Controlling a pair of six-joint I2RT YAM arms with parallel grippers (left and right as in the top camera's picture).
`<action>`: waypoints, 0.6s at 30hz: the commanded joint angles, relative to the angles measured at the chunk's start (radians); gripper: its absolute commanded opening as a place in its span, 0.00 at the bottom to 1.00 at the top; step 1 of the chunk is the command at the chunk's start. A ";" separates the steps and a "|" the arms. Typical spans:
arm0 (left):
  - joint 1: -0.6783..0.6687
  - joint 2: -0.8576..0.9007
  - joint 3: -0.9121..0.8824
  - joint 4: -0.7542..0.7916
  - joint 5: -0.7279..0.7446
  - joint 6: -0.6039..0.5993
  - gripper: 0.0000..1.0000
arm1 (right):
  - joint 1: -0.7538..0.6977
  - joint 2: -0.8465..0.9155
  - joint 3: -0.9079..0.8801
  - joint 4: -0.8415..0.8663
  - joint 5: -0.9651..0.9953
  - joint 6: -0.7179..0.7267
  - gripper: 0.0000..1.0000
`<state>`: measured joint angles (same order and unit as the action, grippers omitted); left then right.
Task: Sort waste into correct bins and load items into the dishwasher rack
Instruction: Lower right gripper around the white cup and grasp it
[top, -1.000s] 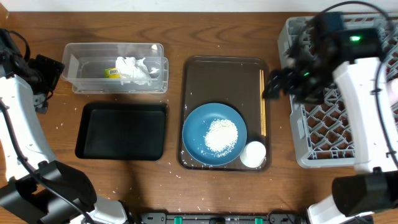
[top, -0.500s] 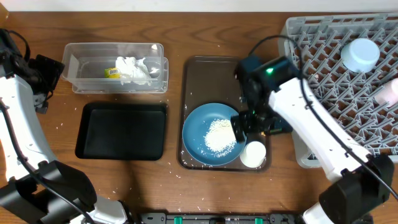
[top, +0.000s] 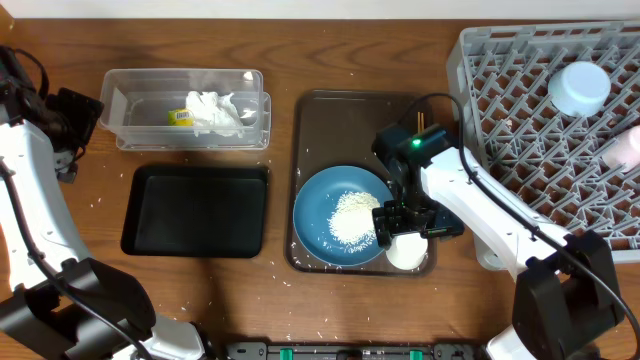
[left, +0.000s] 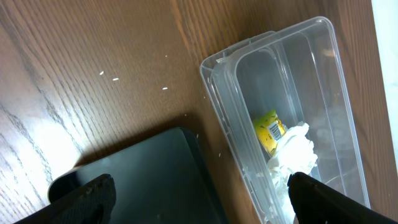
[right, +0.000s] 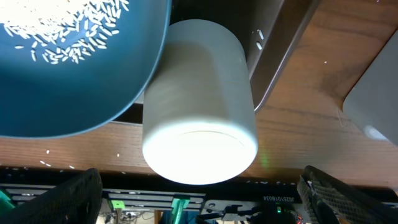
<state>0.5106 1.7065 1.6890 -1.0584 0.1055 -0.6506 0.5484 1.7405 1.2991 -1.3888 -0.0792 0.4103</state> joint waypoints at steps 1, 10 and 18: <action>0.005 0.006 -0.002 -0.003 -0.005 0.010 0.91 | 0.005 -0.010 -0.019 0.013 -0.004 0.016 0.99; 0.004 0.006 -0.002 -0.003 -0.005 0.010 0.91 | 0.005 -0.010 -0.143 0.179 0.001 0.023 0.96; 0.004 0.006 -0.002 -0.003 -0.005 0.010 0.91 | 0.005 -0.010 -0.156 0.238 0.001 0.023 0.76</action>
<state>0.5106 1.7065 1.6890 -1.0584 0.1051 -0.6506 0.5484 1.7401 1.1503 -1.1507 -0.0830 0.4210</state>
